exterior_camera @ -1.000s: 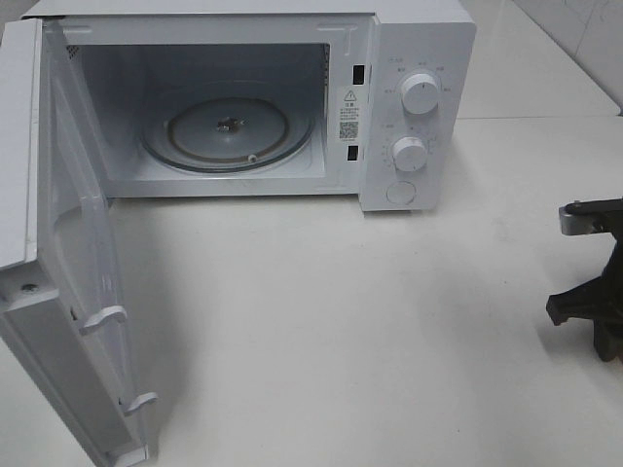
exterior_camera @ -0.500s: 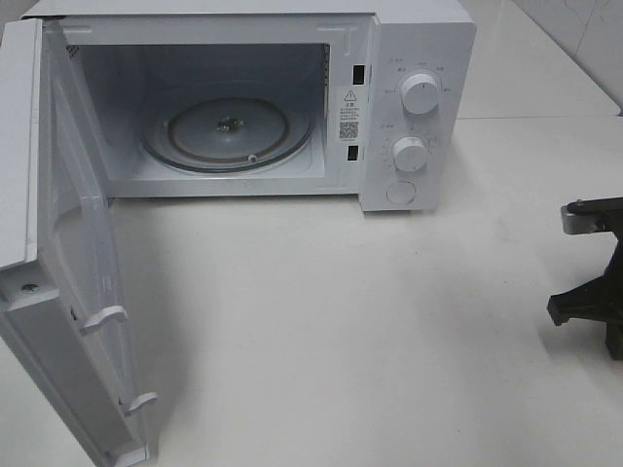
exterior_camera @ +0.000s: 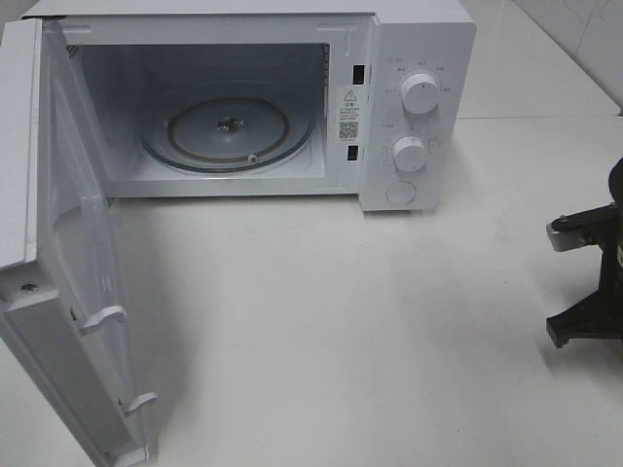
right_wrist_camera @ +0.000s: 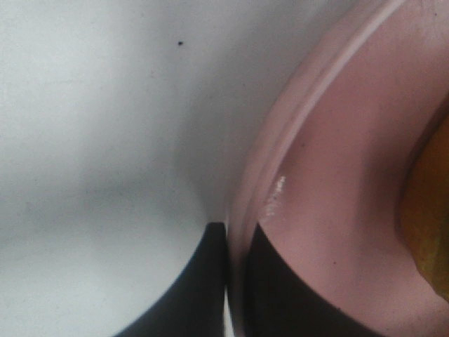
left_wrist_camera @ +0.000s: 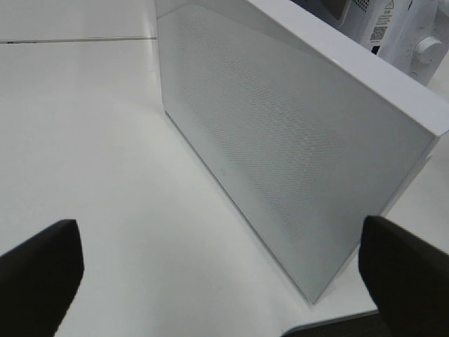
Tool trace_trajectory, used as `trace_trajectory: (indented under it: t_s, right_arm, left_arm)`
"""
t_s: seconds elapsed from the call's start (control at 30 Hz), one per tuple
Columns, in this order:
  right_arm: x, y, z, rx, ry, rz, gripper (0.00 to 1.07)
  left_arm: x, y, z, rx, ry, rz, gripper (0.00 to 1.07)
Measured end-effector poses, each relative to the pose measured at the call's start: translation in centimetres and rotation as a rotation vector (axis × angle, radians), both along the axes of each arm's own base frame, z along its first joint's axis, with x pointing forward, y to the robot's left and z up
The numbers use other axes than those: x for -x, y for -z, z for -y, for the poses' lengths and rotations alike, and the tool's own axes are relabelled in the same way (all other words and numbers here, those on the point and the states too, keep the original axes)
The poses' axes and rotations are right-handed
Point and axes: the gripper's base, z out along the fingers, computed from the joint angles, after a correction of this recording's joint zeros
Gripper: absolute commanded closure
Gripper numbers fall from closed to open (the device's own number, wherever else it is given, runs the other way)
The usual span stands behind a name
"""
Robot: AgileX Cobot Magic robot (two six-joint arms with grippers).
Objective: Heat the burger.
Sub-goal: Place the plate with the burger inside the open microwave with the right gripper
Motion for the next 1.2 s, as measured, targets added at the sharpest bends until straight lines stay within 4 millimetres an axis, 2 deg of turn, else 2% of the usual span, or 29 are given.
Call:
trace_trajectory:
  t_s: [0.3,0.57,0.73,0.83,1.0,1.1,1.2]
  right_arm:
    - [0.5,-0.4,-1.1,0.072,-0.034,0.008,1.07]
    - [2.4,-1.7,-1.7,0.092,-0.054,0.043,1.07]
    - [3.3,-3.4,-2.7,0.112,-0.103,0.074,1.07]
    - [3.5,-3.6,-2.8,0.111,-0.111,0.081,1.07]
    - [5.3,-4.4,-3.5,0.125,-0.161,0.082,1.07]
    - [5.5,-4.5,-3.6,0.128,-0.169,0.082,1.07]
    - [6.1,-5.1,-4.5,0.13,-0.212,0.094,1.07]
  left_arm:
    - [0.0,0.0,0.0,0.0,0.0,0.0,0.07]
    - [0.0,0.0,0.0,0.0,0.0,0.0,0.07]
    - [0.0,0.0,0.0,0.0,0.0,0.0,0.07]
    - [0.0,0.0,0.0,0.0,0.0,0.0,0.07]
    - [0.0,0.0,0.0,0.0,0.0,0.0,0.07]
    - [0.0,0.0,0.0,0.0,0.0,0.0,0.07]
    - [0.0,0.0,0.0,0.0,0.0,0.0,0.07]
